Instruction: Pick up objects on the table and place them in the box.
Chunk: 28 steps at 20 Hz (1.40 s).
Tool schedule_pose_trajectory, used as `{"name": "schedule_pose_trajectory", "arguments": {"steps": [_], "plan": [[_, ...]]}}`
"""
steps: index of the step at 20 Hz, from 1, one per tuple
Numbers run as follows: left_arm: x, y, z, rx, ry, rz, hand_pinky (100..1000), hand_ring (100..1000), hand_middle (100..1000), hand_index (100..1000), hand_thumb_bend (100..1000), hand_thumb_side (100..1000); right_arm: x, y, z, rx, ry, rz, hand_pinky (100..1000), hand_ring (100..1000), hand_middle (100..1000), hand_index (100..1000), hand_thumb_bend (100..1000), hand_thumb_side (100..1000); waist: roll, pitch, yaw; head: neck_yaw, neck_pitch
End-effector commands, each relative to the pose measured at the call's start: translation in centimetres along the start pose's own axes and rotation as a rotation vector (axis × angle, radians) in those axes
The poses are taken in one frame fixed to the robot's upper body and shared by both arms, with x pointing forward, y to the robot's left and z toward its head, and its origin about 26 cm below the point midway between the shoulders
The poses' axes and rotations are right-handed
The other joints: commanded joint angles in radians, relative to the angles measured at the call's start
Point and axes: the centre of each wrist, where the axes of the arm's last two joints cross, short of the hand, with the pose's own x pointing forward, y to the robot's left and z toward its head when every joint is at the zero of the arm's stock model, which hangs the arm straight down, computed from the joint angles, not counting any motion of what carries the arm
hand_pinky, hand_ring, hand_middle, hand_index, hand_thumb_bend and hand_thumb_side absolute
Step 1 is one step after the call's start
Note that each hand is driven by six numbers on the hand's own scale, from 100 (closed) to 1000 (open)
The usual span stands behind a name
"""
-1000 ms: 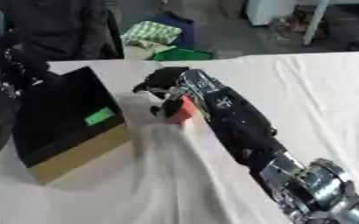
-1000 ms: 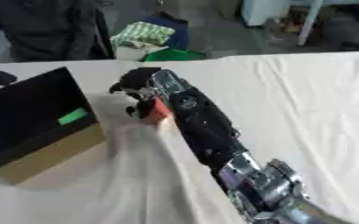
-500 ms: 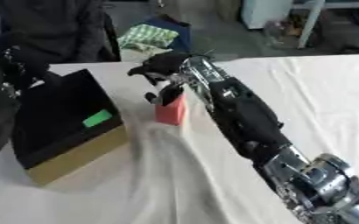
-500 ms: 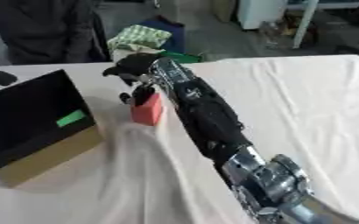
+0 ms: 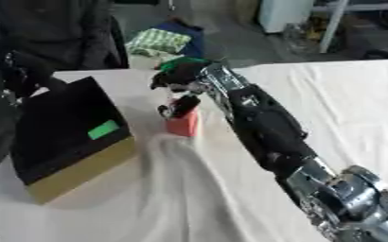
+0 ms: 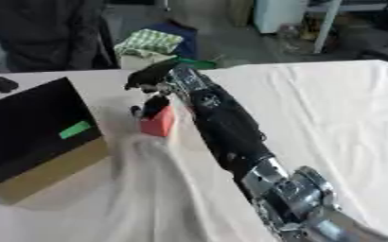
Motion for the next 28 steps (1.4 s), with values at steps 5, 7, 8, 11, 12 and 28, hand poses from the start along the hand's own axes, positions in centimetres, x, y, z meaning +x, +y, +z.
{"name": "schedule_pose_trajectory", "arguments": {"steps": [5,7,8,11,12,28], "plan": [[0.6,0.5,-0.3,-0.003,-0.021,-0.023,687,580,598,892,100,692,-2.0,0.7,0.7,0.038,0.078,-0.027,855,928,988,1000,100,807,0.009,-0.01,-0.004,0.0,-0.011],[0.6,0.5,-0.3,-0.004,-0.021,-0.023,687,579,598,892,100,692,-2.1,1.1,0.7,0.054,0.084,-0.031,835,901,917,1000,100,772,0.011,-0.007,-0.005,0.0,-0.009],[0.6,0.5,-0.3,-0.004,-0.021,-0.023,687,579,598,892,100,693,-2.1,1.2,0.7,0.061,0.085,-0.032,830,892,889,1000,100,753,0.012,-0.006,-0.006,0.0,-0.009],[0.6,0.6,-0.3,-0.004,-0.021,-0.024,686,579,598,892,100,694,-2.1,1.4,0.6,0.069,0.083,-0.032,793,818,720,1000,100,501,0.014,-0.004,-0.008,-0.002,-0.008],[0.6,0.6,-0.3,-0.005,-0.021,-0.024,686,579,598,892,100,694,-2.1,1.5,0.6,0.068,0.081,-0.032,786,805,683,1000,100,423,0.015,-0.003,-0.008,-0.002,-0.007],[0.6,0.5,-0.2,-0.003,-0.017,-0.019,686,581,601,892,100,682,-2.1,-3.0,2.2,-0.241,-0.041,-0.033,645,431,192,987,100,218,0.003,-0.024,-0.02,-0.002,-0.009]]}}
